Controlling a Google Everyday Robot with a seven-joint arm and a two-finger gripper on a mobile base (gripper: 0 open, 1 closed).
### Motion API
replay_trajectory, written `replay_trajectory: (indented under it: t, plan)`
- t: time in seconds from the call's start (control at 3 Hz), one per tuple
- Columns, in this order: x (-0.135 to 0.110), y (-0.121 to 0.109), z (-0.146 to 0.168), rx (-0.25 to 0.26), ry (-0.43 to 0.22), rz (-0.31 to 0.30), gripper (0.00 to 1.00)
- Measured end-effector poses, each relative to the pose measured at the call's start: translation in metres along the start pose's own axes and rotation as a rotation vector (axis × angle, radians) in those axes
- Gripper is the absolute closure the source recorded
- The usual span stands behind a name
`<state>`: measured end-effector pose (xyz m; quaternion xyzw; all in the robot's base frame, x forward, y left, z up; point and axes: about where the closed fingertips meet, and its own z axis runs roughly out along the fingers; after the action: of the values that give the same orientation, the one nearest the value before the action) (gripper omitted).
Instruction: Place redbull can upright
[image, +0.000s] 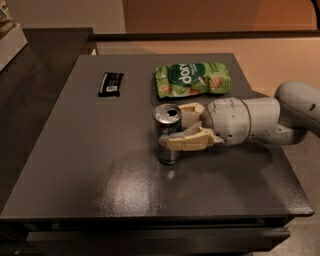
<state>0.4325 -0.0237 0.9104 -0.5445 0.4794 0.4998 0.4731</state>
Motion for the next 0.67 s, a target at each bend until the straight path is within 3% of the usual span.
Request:
replay_trajectory:
  t: [0.33,0.67]
  plan:
    - [-0.0012,0.0005,0.0023,-0.004,0.0,-0.002,0.12]
    - [-0.0022,0.0011,0.0044,-0.008,0.001,-0.004,0.0]
